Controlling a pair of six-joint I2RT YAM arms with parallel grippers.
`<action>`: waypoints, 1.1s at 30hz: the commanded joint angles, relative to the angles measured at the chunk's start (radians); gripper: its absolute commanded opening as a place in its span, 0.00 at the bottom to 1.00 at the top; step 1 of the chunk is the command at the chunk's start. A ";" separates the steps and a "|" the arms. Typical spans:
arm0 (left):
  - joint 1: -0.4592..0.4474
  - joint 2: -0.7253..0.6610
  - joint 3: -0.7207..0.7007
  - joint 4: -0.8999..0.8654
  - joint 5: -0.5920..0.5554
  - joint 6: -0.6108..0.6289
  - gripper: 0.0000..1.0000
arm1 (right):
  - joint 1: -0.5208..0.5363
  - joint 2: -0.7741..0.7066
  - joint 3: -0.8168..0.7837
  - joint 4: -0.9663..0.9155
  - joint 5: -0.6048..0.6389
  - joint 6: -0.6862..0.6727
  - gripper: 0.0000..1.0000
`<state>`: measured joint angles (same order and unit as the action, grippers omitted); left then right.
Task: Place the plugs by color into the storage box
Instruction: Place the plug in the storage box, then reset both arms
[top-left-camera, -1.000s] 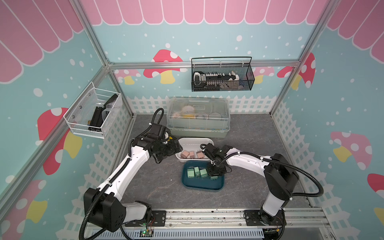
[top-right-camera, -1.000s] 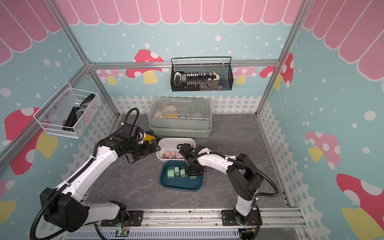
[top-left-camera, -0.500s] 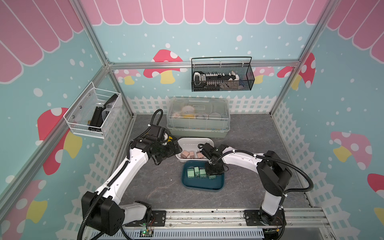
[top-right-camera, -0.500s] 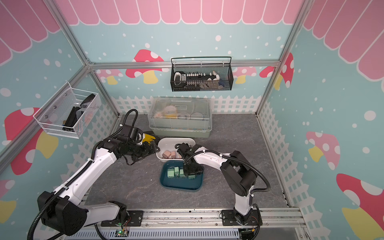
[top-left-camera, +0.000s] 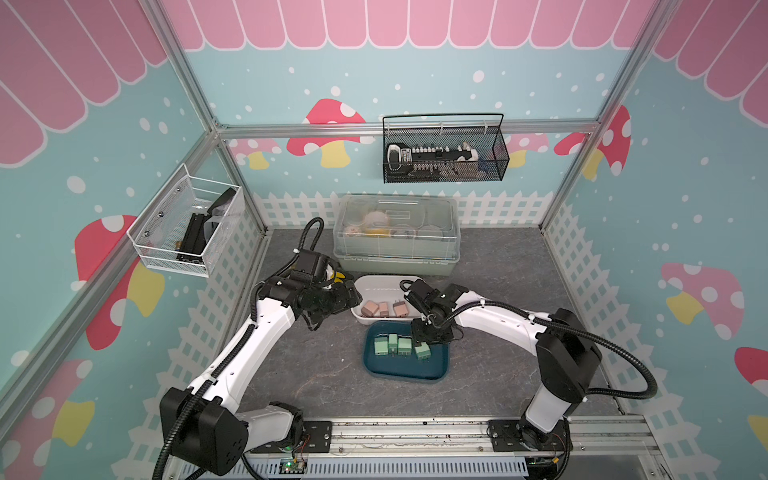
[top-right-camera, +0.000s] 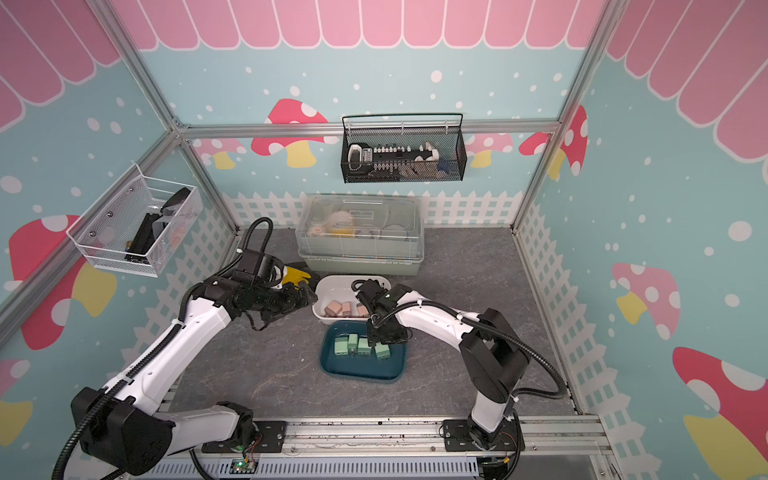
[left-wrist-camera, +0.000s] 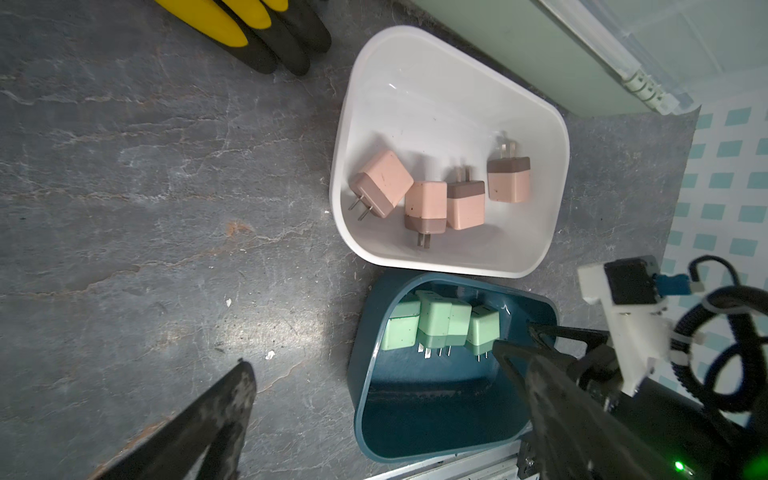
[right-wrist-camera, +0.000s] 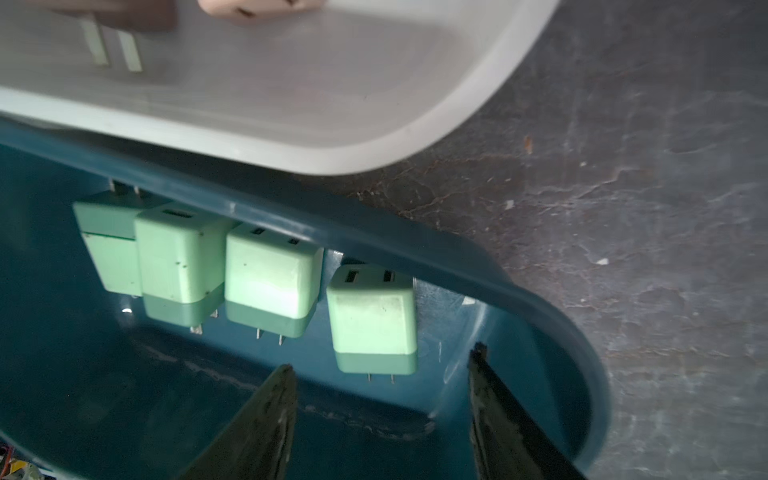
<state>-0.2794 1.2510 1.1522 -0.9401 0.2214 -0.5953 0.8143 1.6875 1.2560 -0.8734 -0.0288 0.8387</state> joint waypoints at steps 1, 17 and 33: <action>0.011 -0.052 0.001 0.023 -0.068 0.012 0.98 | -0.047 -0.103 0.004 -0.063 0.067 -0.018 0.67; 0.125 -0.446 -0.432 0.414 -0.639 0.061 0.99 | -0.441 -0.618 -0.427 0.317 0.481 -0.321 0.99; 0.209 -0.200 -0.982 1.630 -0.578 0.386 0.99 | -0.618 -0.591 -0.803 0.964 0.621 -0.635 0.97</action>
<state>-0.0914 0.9443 0.1555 0.2939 -0.4049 -0.2276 0.2085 1.0836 0.5030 -0.1516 0.6075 0.2985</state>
